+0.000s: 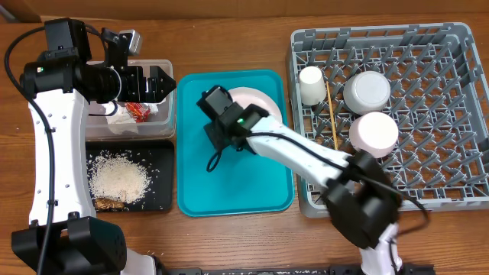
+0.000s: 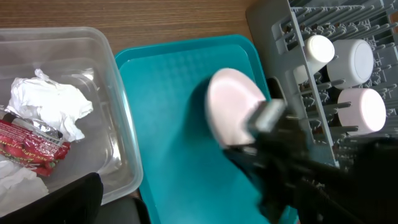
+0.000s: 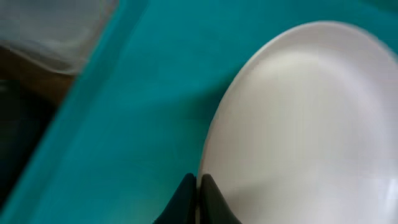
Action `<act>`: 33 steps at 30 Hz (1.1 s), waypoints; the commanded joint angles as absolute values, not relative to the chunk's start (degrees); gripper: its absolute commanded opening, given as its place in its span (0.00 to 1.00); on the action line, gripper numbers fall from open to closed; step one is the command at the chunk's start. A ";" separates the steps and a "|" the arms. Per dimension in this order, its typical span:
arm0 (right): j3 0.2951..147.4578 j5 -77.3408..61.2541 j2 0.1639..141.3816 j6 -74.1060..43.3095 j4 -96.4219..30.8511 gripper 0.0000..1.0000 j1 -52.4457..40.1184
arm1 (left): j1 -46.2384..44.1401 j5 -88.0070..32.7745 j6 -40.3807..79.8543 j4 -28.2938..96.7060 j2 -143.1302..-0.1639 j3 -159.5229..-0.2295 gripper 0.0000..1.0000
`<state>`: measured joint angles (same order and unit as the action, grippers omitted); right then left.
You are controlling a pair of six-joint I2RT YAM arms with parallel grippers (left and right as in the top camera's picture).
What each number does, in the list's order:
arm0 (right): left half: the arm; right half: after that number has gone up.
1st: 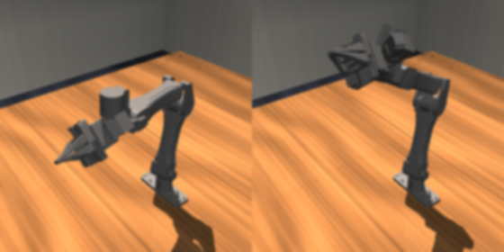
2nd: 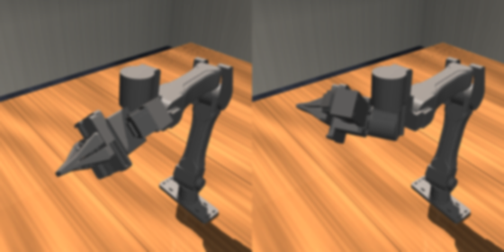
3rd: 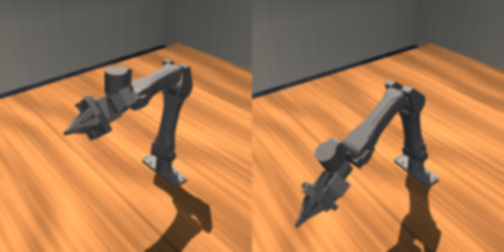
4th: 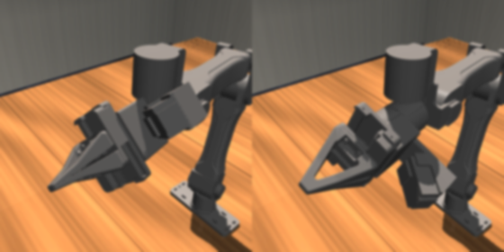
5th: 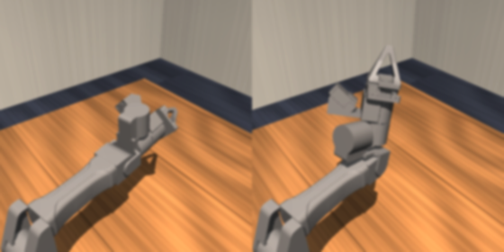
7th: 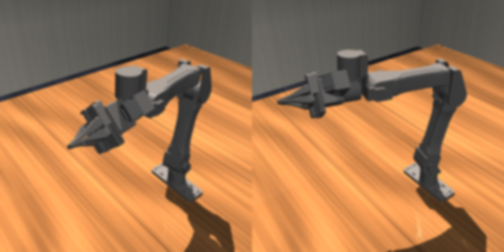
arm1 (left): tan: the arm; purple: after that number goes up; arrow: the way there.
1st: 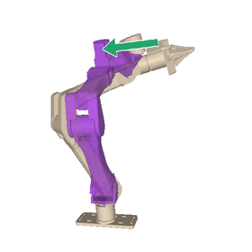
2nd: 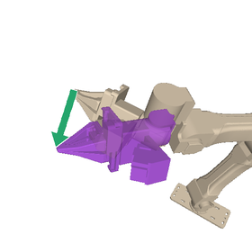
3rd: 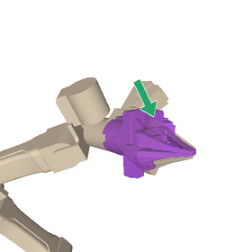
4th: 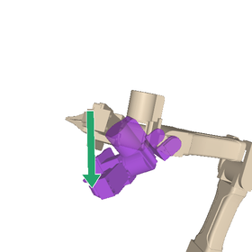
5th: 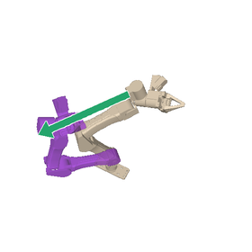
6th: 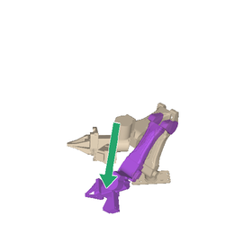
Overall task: Sort waste into correct bins and load items into the dishwasher
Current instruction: 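Lift the pink plate and carry it over the rack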
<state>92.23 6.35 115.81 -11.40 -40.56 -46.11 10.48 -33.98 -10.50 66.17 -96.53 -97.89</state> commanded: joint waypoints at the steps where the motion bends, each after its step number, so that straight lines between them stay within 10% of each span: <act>1: 92.40 2.83 105.12 -12.36 -42.78 0.04 -45.01 | 10.09 -33.89 -10.09 66.15 -96.09 -99.39 1.00; 21: 91.07 -47.72 82.11 -5.52 -63.24 0.04 -5.30 | 10.09 -33.87 -10.09 66.15 -96.09 -99.39 1.00; 33: 81.30 -54.28 82.32 -4.45 -60.18 0.04 5.34 | 10.09 -33.89 -10.09 66.15 -96.09 -99.39 1.00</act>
<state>83.33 -48.66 82.15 -5.67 -61.60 5.32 10.48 -33.98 -10.50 66.17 -96.53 -97.89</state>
